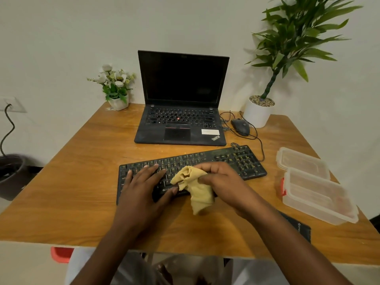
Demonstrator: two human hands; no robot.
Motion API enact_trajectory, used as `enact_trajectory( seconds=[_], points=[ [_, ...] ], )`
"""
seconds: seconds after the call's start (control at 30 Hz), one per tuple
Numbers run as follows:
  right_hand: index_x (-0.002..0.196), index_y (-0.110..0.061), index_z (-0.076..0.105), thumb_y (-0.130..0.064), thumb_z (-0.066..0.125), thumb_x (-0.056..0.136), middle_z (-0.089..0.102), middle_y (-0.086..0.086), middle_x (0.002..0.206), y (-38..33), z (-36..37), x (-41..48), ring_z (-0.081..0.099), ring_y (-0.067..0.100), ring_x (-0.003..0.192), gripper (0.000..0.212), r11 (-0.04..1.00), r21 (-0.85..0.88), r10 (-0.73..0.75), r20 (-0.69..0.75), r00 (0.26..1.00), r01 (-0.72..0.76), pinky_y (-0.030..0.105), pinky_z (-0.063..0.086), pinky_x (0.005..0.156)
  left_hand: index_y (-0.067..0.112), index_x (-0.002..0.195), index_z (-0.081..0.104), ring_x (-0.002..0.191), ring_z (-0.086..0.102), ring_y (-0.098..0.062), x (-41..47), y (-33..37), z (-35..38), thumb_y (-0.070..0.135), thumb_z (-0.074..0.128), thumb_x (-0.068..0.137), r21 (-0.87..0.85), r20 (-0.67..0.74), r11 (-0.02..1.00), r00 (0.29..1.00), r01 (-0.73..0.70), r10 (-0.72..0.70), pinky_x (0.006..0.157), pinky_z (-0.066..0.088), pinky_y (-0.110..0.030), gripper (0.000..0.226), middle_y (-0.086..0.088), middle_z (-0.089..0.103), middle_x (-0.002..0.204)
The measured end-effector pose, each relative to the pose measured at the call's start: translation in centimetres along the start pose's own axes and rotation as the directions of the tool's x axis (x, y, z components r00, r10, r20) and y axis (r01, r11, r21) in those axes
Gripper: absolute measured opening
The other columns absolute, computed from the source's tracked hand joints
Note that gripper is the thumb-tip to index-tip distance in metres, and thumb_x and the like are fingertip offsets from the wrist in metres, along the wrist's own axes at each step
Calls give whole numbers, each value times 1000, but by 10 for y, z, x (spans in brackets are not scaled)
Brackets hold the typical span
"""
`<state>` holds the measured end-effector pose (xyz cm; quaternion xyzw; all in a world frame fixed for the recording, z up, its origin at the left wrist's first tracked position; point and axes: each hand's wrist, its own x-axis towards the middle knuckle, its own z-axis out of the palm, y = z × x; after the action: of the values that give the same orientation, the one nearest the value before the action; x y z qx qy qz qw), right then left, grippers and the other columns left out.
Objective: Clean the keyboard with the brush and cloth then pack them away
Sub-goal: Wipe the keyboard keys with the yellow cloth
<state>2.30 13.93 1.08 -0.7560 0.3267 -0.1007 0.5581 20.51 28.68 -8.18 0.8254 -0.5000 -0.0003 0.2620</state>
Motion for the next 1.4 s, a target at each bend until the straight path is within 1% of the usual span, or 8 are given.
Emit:
enact_trajectory(
  seconds=[0.2,0.37,0.53,0.7,0.9,1.07,1.27,1.4],
  points=[
    [118,-21,78,-1,54,101,81,7,107,10,-16,-3,75,18,89,36,989,132,58,33,998,-62,29,60,70,31,146,57,144,38,0,0,19,-9,59,39,101,-271,-80,961,996,-63,42,128,21,-43,55,11,52,153],
    [116,-9,76,1,55,98,76,22,112,19,-38,-10,72,27,90,29,990,84,111,66,992,-117,40,55,76,30,145,58,145,41,-6,1,26,-11,56,39,102,-255,-75,964,996,-73,56,125,30,-47,54,10,52,153],
    [107,-15,75,-2,61,96,78,18,105,43,-62,-27,73,27,86,22,962,-133,244,41,969,-237,44,55,77,35,147,54,147,36,-5,1,21,-10,61,40,99,-246,-19,969,1000,-24,20,119,39,-51,56,12,48,156],
    [106,-30,77,-13,72,85,77,-8,102,48,-72,-35,71,11,94,28,805,-566,146,-99,984,-176,42,62,87,32,144,57,144,42,-12,-1,16,-15,57,49,99,-222,-22,975,999,27,-33,113,45,-48,52,9,48,157],
    [124,-21,76,-5,67,90,74,-8,109,36,-88,-22,69,8,100,38,822,-554,-6,-241,970,-132,34,60,98,18,130,71,131,58,-22,0,5,-31,32,67,97,-138,-110,985,987,100,-115,102,50,-38,37,-1,60,146],
    [123,-17,74,-20,64,97,76,10,109,28,-105,7,70,24,93,28,727,-672,-137,-340,930,-139,38,61,82,11,127,72,124,62,-31,-1,-9,-47,26,70,95,-83,-163,978,965,193,-204,101,52,-43,35,-9,63,141],
    [133,-7,66,-26,58,101,71,18,120,35,-123,44,68,31,102,39,645,-715,-16,-366,930,-270,42,61,85,10,142,60,85,67,-22,3,-28,-64,40,61,100,-114,-91,925,923,362,-373,80,56,-41,52,-14,67,127],
    [137,-3,62,-27,56,103,67,20,123,41,-129,58,63,30,98,42,642,-707,45,-352,935,-297,38,58,81,4,145,56,97,66,-30,12,-31,-68,39,57,103,-143,40,877,888,459,-459,80,51,-38,55,-18,70,125]
  ],
)
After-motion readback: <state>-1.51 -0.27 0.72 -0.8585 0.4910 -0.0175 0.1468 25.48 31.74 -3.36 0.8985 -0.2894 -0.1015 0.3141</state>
